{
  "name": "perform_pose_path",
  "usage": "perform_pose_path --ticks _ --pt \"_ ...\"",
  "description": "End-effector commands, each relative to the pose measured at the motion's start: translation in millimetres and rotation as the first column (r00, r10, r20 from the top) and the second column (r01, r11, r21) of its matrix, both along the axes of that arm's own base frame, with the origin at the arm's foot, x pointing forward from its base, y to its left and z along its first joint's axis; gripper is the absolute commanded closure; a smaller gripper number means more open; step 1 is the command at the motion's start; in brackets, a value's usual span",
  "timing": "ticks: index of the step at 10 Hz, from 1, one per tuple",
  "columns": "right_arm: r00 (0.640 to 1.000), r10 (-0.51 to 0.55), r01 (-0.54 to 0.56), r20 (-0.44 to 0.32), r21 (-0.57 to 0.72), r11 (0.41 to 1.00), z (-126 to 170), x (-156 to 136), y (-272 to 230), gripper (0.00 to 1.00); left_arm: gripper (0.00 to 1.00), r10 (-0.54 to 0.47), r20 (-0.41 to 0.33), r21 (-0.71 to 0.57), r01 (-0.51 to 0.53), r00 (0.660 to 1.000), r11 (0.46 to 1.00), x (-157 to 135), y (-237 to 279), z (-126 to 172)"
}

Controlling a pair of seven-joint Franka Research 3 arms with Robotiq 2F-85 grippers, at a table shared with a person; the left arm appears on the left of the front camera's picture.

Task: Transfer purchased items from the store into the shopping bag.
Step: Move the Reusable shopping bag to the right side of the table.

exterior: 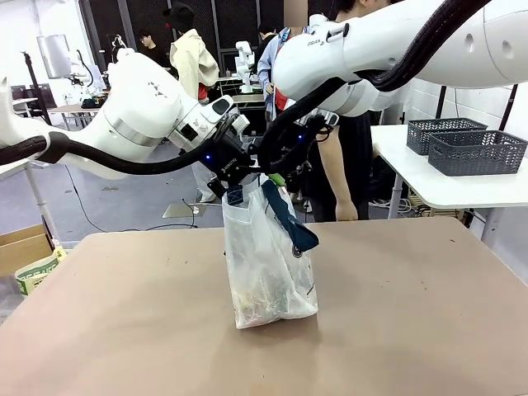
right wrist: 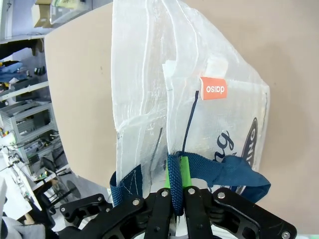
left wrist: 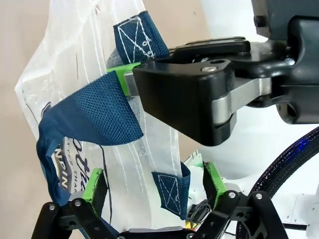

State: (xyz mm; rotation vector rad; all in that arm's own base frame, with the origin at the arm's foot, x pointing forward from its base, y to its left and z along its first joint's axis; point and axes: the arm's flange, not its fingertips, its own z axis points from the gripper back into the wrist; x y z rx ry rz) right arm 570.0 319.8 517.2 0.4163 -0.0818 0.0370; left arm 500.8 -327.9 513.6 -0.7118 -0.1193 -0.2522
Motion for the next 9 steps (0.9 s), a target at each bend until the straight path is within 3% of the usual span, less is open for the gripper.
perform_pose_path --ticks 1,5,6,9 --pt "1.0 0.016 -0.016 0.006 0.037 0.999 0 10 4 1.0 0.0 -0.018 0.01 0.051 0.018 1.0 0.999 -2 -2 -3" --pt "1.0 0.025 -0.025 0.002 0.03 0.999 -1 9 5 1.0 0.0 0.018 0.052 0.193 -0.028 0.998 0.981 -1 -14 -4" --pt "1.0 0.029 -0.029 0.0 0.031 0.999 -1 9 5 1.0 0.15 0.012 0.076 0.219 -0.028 0.997 0.975 -1 -16 -6" --pt "0.999 0.038 -0.037 -0.003 0.033 0.999 -2 9 5 1.0 0.75 0.002 0.08 0.226 -0.02 0.997 0.974 -4 -17 -4"
